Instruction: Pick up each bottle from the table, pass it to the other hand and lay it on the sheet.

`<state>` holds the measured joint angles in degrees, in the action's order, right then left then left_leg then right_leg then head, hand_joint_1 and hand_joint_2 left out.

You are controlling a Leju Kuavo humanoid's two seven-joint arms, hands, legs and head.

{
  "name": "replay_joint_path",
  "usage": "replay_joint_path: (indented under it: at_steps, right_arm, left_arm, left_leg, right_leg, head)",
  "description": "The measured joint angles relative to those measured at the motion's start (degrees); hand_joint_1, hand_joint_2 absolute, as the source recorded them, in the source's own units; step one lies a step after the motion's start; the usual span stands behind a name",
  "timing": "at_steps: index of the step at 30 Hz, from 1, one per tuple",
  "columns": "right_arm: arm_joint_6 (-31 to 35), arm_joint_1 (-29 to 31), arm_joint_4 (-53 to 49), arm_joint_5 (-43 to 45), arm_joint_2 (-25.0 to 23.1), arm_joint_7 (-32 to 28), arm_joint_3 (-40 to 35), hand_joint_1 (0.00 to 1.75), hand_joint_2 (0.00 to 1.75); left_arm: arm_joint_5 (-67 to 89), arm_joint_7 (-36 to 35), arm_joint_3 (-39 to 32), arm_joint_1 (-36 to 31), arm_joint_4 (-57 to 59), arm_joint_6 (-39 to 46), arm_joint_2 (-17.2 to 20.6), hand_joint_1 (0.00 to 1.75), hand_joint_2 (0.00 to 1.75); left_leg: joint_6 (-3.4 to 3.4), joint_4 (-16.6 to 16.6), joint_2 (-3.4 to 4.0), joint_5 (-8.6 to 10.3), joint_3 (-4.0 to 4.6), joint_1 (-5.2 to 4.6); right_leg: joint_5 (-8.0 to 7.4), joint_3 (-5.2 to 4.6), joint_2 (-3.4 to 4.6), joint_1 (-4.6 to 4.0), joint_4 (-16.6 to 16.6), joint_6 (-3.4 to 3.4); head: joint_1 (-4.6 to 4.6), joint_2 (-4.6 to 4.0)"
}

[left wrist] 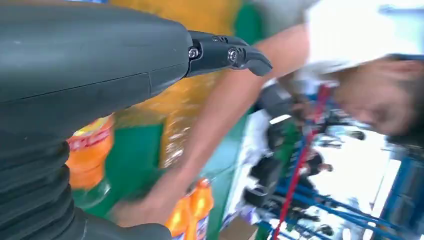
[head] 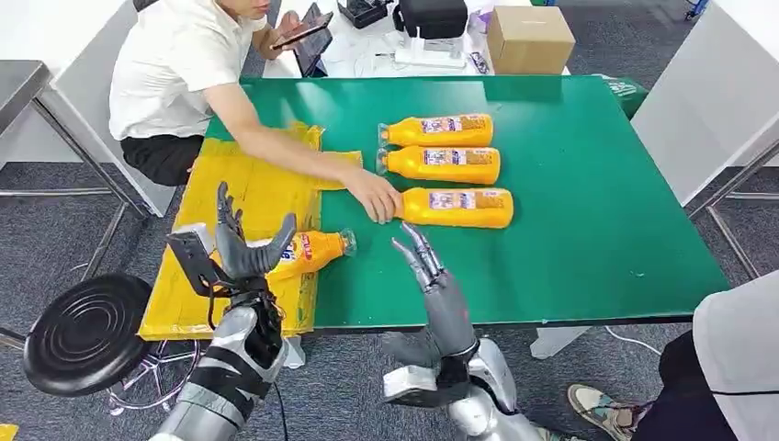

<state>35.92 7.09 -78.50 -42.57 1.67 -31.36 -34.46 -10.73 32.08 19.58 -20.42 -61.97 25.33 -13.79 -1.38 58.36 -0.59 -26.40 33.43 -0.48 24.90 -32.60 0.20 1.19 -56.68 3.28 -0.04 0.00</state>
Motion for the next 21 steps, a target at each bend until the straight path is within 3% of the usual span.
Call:
replay_joint_path:
  at_steps: [8, 12, 21]
  right_arm:
    - [0.3, 1.5, 10.4, -4.1, 9.2, 1.4, 15.2, 0.0, 1.75]
    - [-2.0, 4.4, 16.4, -7.0, 10.7, 2.5, 20.0, 0.0, 1.75]
    - [-2.6, 7.0, 24.8, -8.6, 10.8, 4.2, 22.1, 0.0, 1.75]
  left_arm:
    - [16.5, 2.7, 4.6, 15.4, -10.0, 3.5, 1.7, 0.0, 1.75]
    - [16.1, 2.4, 4.6, 17.1, -10.7, 2.9, 1.7, 0.0, 1.75]
    - [15.7, 1.7, 5.9, 17.9, -10.7, 2.7, 0.9, 0.0, 1.75]
  left_leg:
    - [-0.08, 0.0, -0.16, -0.06, 0.11, -0.13]
    - [-0.12, 0.0, -0.21, -0.03, 0.08, -0.12]
    - [-0.14, 0.0, -0.21, 0.01, 0.07, -0.06]
  right_leg:
    - [0.01, -0.03, -0.14, 0.1, 0.1, 0.01]
    - [-0.01, -0.02, -0.16, 0.09, 0.1, 0.02]
    - [-0.03, 0.0, -0.17, 0.04, 0.1, 0.06]
  head:
    - [0.02, 0.0]
    - [0.02, 0.0]
    - [0.02, 0.0]
